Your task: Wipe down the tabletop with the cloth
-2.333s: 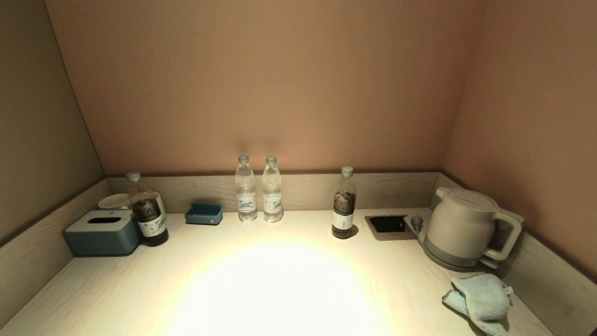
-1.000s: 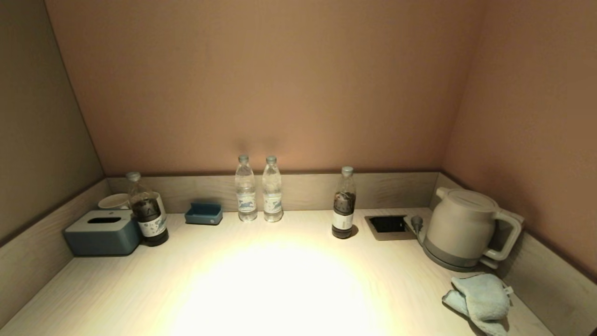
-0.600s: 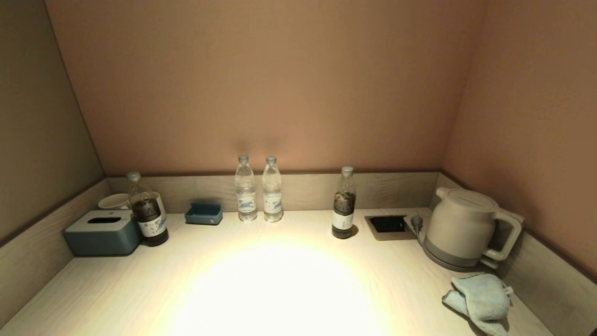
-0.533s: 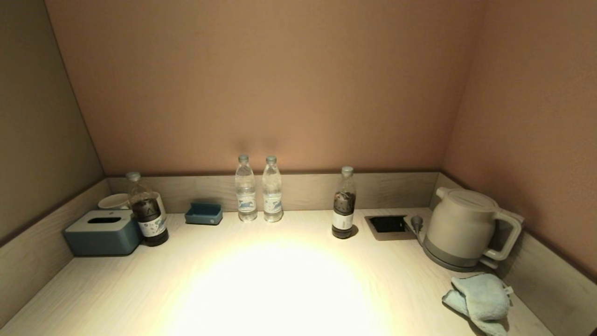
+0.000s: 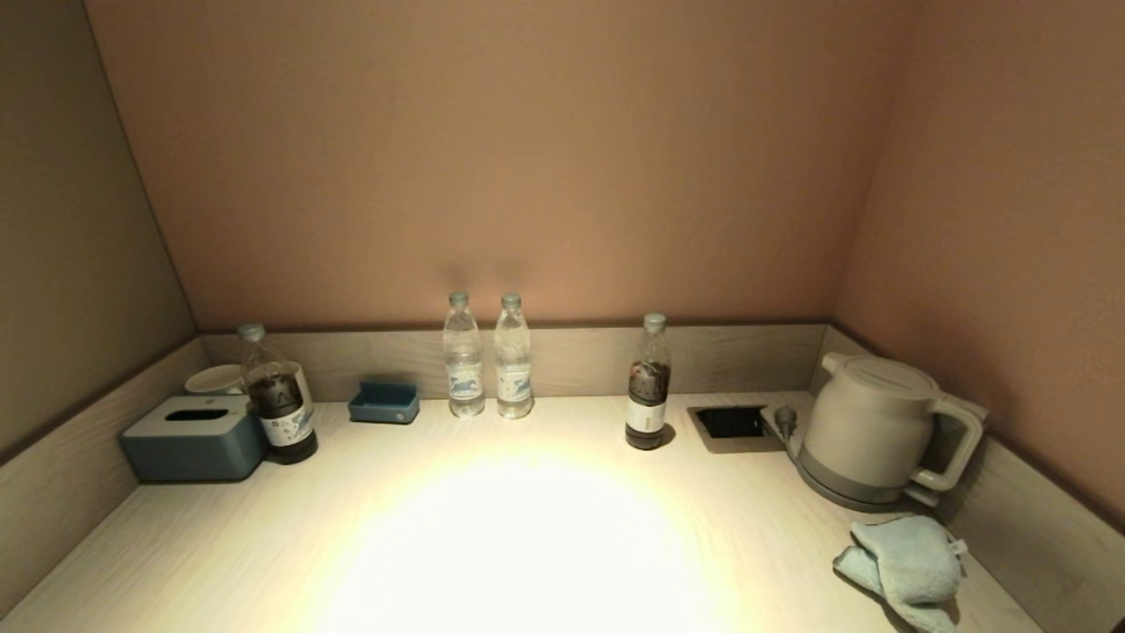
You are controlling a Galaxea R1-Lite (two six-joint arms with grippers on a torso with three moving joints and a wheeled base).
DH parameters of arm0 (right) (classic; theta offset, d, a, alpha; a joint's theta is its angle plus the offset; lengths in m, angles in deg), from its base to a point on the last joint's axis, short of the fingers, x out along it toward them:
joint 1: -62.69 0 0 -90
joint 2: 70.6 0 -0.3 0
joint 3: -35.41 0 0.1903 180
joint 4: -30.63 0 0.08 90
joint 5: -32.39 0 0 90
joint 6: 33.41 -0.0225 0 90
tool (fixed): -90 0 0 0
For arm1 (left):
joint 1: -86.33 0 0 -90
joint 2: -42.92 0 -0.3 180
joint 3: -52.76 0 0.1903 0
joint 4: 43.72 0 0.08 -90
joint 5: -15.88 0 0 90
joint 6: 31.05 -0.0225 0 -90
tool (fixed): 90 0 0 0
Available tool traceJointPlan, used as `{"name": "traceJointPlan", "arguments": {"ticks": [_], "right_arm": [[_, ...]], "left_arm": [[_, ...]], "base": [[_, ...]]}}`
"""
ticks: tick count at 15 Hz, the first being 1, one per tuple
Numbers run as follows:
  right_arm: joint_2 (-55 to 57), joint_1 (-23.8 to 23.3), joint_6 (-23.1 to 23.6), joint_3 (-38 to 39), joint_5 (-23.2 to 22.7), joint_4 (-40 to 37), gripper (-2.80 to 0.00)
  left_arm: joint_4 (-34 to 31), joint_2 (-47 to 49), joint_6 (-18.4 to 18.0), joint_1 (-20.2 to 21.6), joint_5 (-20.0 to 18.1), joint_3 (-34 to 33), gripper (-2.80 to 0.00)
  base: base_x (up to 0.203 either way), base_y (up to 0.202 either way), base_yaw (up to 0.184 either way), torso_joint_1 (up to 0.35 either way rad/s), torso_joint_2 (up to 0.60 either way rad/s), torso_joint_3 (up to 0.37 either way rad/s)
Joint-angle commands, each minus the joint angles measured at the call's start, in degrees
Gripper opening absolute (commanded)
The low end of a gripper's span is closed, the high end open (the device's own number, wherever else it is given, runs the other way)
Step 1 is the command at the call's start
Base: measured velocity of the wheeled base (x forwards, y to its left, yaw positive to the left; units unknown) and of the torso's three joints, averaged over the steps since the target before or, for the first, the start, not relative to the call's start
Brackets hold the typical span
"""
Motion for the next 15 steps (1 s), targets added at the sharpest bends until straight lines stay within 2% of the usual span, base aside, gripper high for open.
{"name": "traceJointPlan", "arguments": {"ticks": [1, 15], "right_arm": [[0.0, 0.0, -0.1, 0.0, 0.0, 0.0, -2.8], [0.0, 0.0, 0.1, 0.0, 0.0, 0.0, -2.8]], "left_arm": [[0.0, 0.0, -0.1, 0.0, 0.0, 0.0, -2.8], [0.0, 0.0, -0.1, 0.0, 0.0, 0.0, -2.8]], "base": [[0.0, 0.0, 0.0, 0.0, 0.0, 0.0], [0.0, 0.0, 0.0, 0.0, 0.0, 0.0]]}}
